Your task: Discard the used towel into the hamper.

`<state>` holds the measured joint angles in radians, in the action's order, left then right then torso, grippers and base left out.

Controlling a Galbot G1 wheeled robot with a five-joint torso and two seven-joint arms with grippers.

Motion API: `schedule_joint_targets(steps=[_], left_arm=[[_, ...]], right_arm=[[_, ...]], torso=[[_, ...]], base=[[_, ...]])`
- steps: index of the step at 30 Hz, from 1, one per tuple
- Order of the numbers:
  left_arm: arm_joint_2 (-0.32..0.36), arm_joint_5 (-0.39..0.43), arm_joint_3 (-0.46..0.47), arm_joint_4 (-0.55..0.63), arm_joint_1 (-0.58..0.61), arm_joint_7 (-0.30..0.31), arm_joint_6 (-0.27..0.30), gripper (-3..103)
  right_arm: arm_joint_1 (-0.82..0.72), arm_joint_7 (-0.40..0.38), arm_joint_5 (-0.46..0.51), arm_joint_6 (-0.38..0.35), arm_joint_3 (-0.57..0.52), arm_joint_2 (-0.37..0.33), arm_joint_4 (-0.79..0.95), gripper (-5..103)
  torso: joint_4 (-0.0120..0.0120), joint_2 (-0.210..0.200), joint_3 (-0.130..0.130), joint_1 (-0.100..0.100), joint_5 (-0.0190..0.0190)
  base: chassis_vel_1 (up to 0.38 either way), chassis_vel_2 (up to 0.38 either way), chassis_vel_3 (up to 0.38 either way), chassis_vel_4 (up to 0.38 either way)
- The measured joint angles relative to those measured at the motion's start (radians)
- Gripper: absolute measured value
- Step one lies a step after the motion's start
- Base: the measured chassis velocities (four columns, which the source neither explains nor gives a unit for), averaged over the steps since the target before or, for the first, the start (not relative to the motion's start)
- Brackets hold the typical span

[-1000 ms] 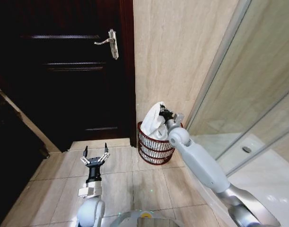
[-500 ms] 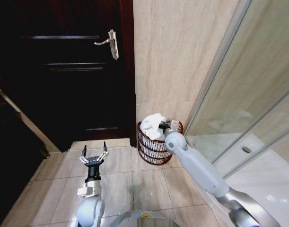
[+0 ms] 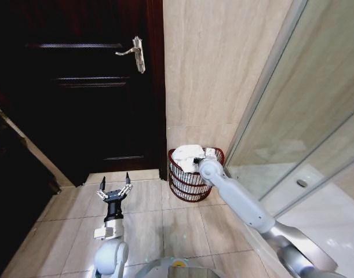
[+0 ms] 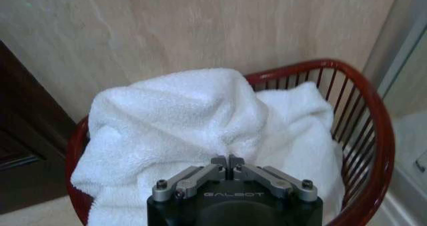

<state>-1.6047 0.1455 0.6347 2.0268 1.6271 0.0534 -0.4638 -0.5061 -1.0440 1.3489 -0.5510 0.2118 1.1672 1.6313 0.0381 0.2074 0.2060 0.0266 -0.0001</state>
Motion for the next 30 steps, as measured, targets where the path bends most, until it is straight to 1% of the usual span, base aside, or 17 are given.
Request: schedule_joint_targets(steps=[4, 6, 7, 9, 11, 16, 21, 22, 23, 24, 25, 27, 28, 29, 30], left_arm=[[0.002, 0.008, 0.003, 0.006, 0.000, -0.001, 0.003, 100], [0.003, 0.012, 0.007, 0.009, 0.000, -0.002, 0.003, 100], [0.003, 0.012, 0.007, 0.009, 0.000, -0.002, 0.003, 100], [0.005, 0.015, 0.009, 0.009, 0.001, -0.003, 0.003, 100], [0.007, 0.016, 0.010, 0.009, 0.000, -0.003, 0.003, 100], [0.011, 0.021, 0.010, 0.011, -0.003, -0.004, 0.004, 100], [0.017, 0.027, 0.010, 0.015, -0.007, -0.005, 0.007, 100], [0.018, 0.028, 0.010, 0.015, -0.008, -0.005, 0.007, 100], [0.018, 0.028, 0.010, 0.015, -0.008, -0.005, 0.007, 100], [0.019, 0.028, 0.010, 0.016, -0.008, -0.005, 0.008, 100], [0.019, 0.028, 0.010, 0.016, -0.008, -0.005, 0.008, 100], [0.018, 0.028, 0.008, 0.017, -0.008, -0.005, 0.009, 100], [0.018, 0.028, 0.008, 0.017, -0.008, -0.005, 0.009, 100], [0.017, 0.028, 0.007, 0.017, -0.008, -0.005, 0.009, 100], [0.016, 0.028, 0.006, 0.017, -0.007, -0.006, 0.009, 100]], right_arm=[[-0.002, 0.000, 0.029, 0.003, -0.016, 0.028, -0.037, 2], [-0.007, 0.000, 0.063, 0.002, -0.034, 0.053, -0.063, 2], [-0.007, 0.000, 0.063, 0.002, -0.034, 0.053, -0.063, 2], [-0.014, 0.000, 0.091, 0.000, -0.057, 0.085, -0.094, 2], [-0.019, 0.000, 0.099, 0.000, -0.074, 0.109, -0.120, 2], [-0.026, 0.013, 0.102, 0.006, -0.103, 0.142, -0.151, 2], [-0.029, 0.049, 0.113, 0.011, -0.122, 0.140, -0.130, 2], [-0.031, 0.055, 0.106, 0.012, -0.121, 0.134, -0.115, -1], [-0.031, 0.055, 0.106, 0.012, -0.121, 0.134, -0.115, -1], [-0.033, 0.064, 0.093, 0.017, -0.116, 0.127, -0.101, 3], [-0.035, 0.070, 0.083, 0.023, -0.112, 0.120, -0.087, 3], [-0.042, 0.076, 0.067, 0.031, -0.097, 0.100, -0.036, 14], [-0.042, 0.076, 0.067, 0.031, -0.097, 0.100, -0.036, 14], [-0.045, 0.075, 0.065, 0.032, -0.093, 0.093, -0.016, 19], [-0.046, 0.075, 0.065, 0.032, -0.090, 0.089, -0.006, 19]], torso=[[0.0000, 0.000, 0.000, 0.000, 0.0001], [0.0000, 0.000, 0.000, 0.000, 0.0000], [0.0000, 0.000, 0.000, 0.000, 0.0000], [-0.0001, 0.000, 0.000, 0.000, 0.0000], [0.0000, 0.001, 0.000, 0.000, 0.0000], [0.0000, 0.001, 0.000, 0.000, 0.0000], [0.0000, 0.001, 0.001, 0.000, 0.0001], [0.0000, 0.001, 0.001, 0.000, 0.0001], [0.0000, 0.001, 0.001, 0.000, 0.0001], [0.0000, 0.001, 0.001, 0.000, 0.0000], [0.0001, 0.001, 0.001, 0.000, 0.0001], [0.0001, 0.001, 0.001, 0.000, 0.0001], [0.0001, 0.001, 0.001, 0.000, 0.0001], [0.0001, 0.001, 0.001, 0.000, 0.0001], [0.0001, 0.001, 0.001, 0.000, 0.0001]], base=[[0.000, 0.000, 0.000, 0.000], [0.000, 0.000, 0.000, 0.000], [0.000, 0.000, 0.000, 0.000], [0.000, 0.000, 0.000, 0.000], [0.000, 0.000, 0.000, 0.000], [0.000, 0.000, 0.000, 0.000], [0.000, 0.000, 0.000, 0.000], [0.000, 0.000, 0.000, 0.000], [0.000, 0.000, 0.000, 0.000], [0.000, 0.000, 0.000, 0.000], [0.000, 0.000, 0.000, 0.000], [0.000, 0.000, 0.000, 0.000], [0.000, 0.000, 0.000, 0.000], [0.000, 0.000, 0.000, 0.000], [0.000, 0.000, 0.000, 0.000]])
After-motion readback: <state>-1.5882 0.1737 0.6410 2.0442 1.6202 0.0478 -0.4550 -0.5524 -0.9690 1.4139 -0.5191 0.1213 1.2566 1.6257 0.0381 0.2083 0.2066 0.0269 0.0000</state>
